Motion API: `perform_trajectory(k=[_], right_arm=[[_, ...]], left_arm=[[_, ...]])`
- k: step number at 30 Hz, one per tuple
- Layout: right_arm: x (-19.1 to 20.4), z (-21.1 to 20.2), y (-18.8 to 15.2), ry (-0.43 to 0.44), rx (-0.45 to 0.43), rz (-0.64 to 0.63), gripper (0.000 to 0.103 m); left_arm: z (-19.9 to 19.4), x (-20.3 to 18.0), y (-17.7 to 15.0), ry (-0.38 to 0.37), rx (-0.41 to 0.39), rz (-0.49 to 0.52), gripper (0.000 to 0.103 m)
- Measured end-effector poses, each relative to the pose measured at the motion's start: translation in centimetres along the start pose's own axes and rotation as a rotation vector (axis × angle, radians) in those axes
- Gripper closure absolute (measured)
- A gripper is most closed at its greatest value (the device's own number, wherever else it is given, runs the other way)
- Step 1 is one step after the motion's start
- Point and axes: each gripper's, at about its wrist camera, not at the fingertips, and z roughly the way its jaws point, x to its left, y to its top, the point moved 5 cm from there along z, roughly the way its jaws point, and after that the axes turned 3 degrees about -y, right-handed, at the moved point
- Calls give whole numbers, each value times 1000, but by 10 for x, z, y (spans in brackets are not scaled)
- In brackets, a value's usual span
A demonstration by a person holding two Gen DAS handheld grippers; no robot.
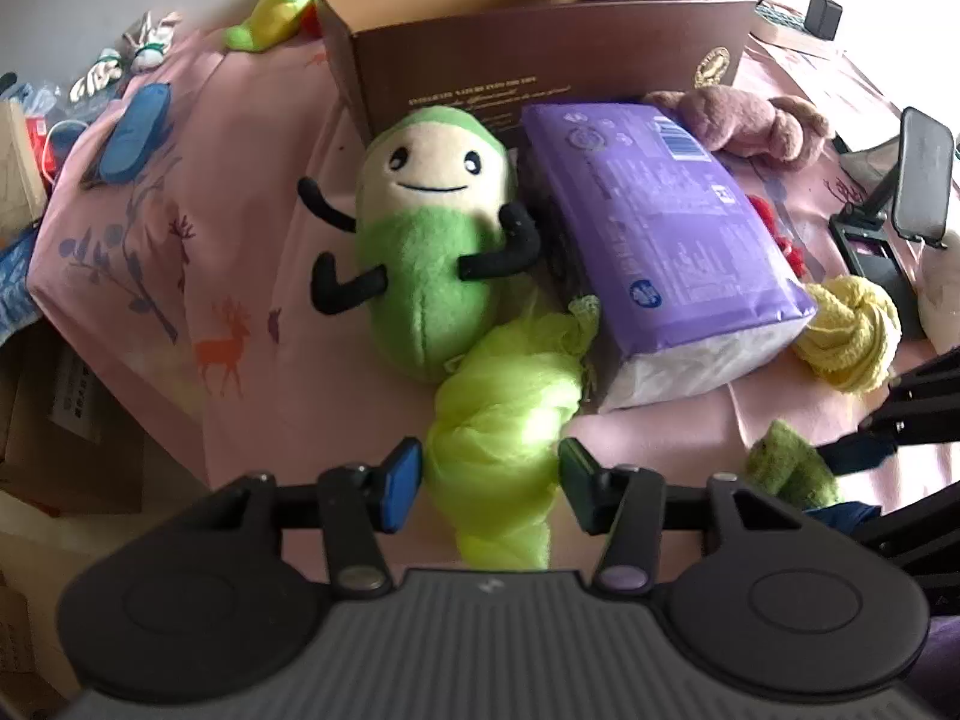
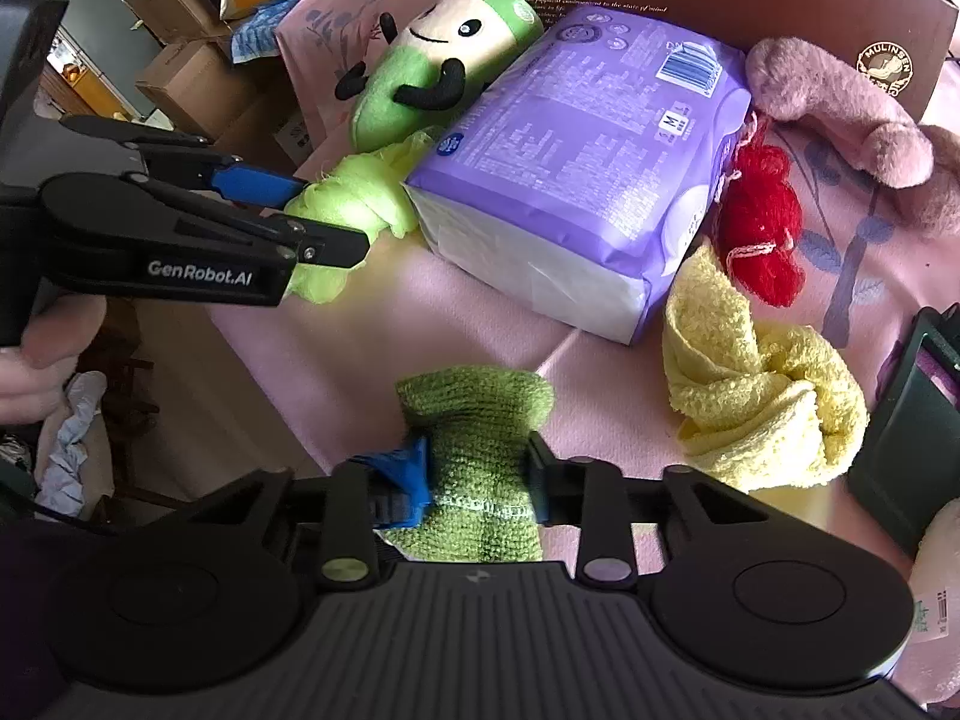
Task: Organize soft objects
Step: 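Grasp the green knitted sock with the right tool while the left tool grasps the lime mesh scrunchie, then carry both items into the brown box and open both tools to release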
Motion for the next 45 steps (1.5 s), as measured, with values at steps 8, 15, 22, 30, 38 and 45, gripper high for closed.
perform_trajectory(k=[8, 15, 22, 30, 38, 45], right_arm=[[-16, -15, -4, 37, -17, 52, 101], [-30, -47, -3, 57, -56, 89, 101], [-43, -87, 24, 43, -152, 126, 101], [-63, -127, 85, 6, -312, 201, 101], [-93, -148, 146, -73, -450, 276, 101], [-129, -134, 193, -133, -523, 380, 100]], left_arm=[[-8, -1, 0, 1, -8, 5, 59], [-42, 2, 1, -24, -54, 12, 59], [-77, -1, 30, -81, -160, 18, 59], [-89, -7, 92, -135, -298, 30, 59], [-76, 4, 153, -114, -360, 26, 59], [-56, 9, 198, -75, -392, -26, 58]])
